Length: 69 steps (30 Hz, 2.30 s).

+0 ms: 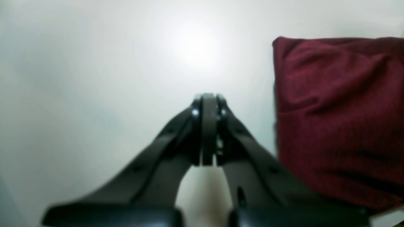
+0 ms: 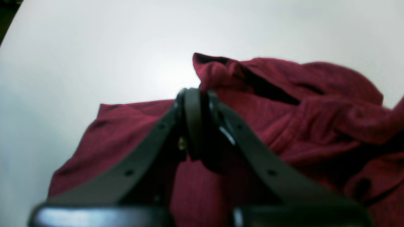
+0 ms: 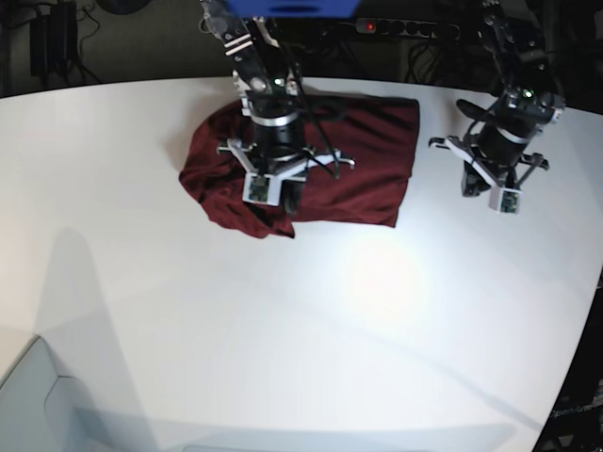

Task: Layout the t-shirt on the table in an organized manner, then fold the t-shirt properly
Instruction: 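Lift the red shirt bundle with both grippers and fold it over, then carry the bunched shirt with both grippers toward the left gripper's side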

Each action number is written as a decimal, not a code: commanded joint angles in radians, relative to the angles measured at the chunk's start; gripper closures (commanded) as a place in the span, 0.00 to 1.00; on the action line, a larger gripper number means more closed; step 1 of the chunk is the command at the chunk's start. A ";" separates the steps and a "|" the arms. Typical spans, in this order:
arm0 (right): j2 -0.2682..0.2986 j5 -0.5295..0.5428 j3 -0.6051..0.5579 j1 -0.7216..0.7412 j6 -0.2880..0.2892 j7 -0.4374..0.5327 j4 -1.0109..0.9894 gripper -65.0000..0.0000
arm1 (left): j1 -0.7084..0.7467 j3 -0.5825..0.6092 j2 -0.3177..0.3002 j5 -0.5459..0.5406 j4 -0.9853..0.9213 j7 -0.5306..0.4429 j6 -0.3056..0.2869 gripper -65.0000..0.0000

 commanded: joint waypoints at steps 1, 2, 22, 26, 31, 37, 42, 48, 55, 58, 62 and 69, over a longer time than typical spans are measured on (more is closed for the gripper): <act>-0.021 -0.001 -0.035 0.020 -0.006 0.049 0.003 1.00 | -0.005 -0.003 -0.006 -0.010 0.004 -0.024 -0.001 1.00; -0.021 -0.001 -0.054 0.028 -0.006 0.067 -0.009 1.00 | -0.005 -0.003 -0.006 -0.010 -0.007 -0.024 0.001 1.00; 0.044 -0.002 -0.337 0.146 -0.008 0.112 -0.044 1.00 | -0.033 -0.002 0.037 -0.010 -0.151 -0.028 0.004 1.00; 0.046 -0.002 -0.337 0.147 -0.008 0.112 -0.041 1.00 | -0.039 0.003 0.039 -0.010 -0.185 -0.028 0.006 1.00; 0.058 -0.002 -0.341 0.144 -0.005 0.112 -0.037 1.00 | -0.082 -0.002 0.051 -0.010 -0.281 -0.029 0.006 1.00; 0.070 -0.002 -0.387 0.155 0.008 0.113 -0.017 1.00 | -0.137 -0.003 0.051 -0.010 -0.343 -0.031 0.006 1.00; 0.072 -0.002 -0.420 0.181 0.067 0.167 -0.004 1.00 | -0.199 -0.003 0.051 -0.010 -0.396 -0.031 0.007 1.00; 0.070 -0.002 -0.421 0.184 0.112 0.182 -0.001 1.00 | -0.249 -0.003 0.052 -0.010 -0.438 -0.031 0.007 1.00; 0.066 -0.002 -0.498 0.232 0.233 0.181 -0.037 1.00 | -0.263 -0.002 0.052 -0.016 -0.456 -0.031 0.007 1.00; 0.044 -0.002 -0.516 0.279 0.233 0.181 -0.077 1.00 | -0.258 -0.002 0.052 -0.016 -0.456 -0.031 0.007 1.00; 0.038 -0.002 -0.513 0.324 0.233 0.181 -0.087 1.00 | -0.252 -0.003 0.052 -0.015 -0.456 -0.031 0.007 1.00; 0.004 -0.002 -0.510 0.401 0.233 0.175 -0.090 1.00 | -0.252 -0.003 0.052 -0.016 -0.456 -0.031 0.007 1.00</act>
